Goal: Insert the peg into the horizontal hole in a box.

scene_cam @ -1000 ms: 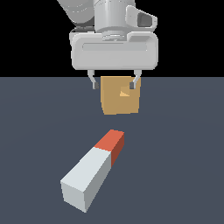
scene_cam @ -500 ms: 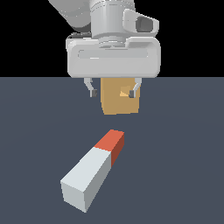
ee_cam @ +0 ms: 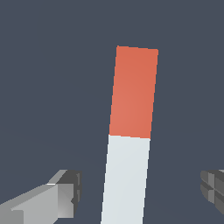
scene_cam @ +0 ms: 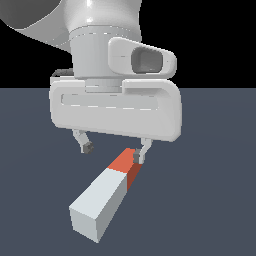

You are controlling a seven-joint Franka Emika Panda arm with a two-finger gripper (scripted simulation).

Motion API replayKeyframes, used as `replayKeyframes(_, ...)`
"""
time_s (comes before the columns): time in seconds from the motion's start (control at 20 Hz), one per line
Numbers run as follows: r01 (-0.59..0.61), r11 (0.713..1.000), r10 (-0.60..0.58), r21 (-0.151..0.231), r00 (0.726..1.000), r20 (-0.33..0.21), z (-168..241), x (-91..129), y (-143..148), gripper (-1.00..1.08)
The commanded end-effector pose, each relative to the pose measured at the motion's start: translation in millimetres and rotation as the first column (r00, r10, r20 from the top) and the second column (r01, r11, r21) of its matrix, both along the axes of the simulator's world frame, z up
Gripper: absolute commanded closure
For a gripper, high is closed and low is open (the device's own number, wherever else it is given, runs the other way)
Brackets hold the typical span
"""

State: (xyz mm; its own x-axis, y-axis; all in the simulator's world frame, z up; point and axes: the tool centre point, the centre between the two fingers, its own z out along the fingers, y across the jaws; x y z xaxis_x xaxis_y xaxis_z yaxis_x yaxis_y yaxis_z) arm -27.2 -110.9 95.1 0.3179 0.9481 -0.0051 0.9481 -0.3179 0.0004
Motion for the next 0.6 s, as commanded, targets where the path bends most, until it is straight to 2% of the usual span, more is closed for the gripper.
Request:
replayKeyframes(0.0,0.047,0.999,-0.047,0.001,0.999,0.001,-11,-7,-14,-0.92)
replayKeyframes(0.2,0.086,0.996,-0.086,0.003,0.996,0.001,-21,-14,-26,-0.92)
replayKeyframes(0.55,0.090,0.996,-0.090,0.004,0.996,0.000,-24,-15,-27,-0.92)
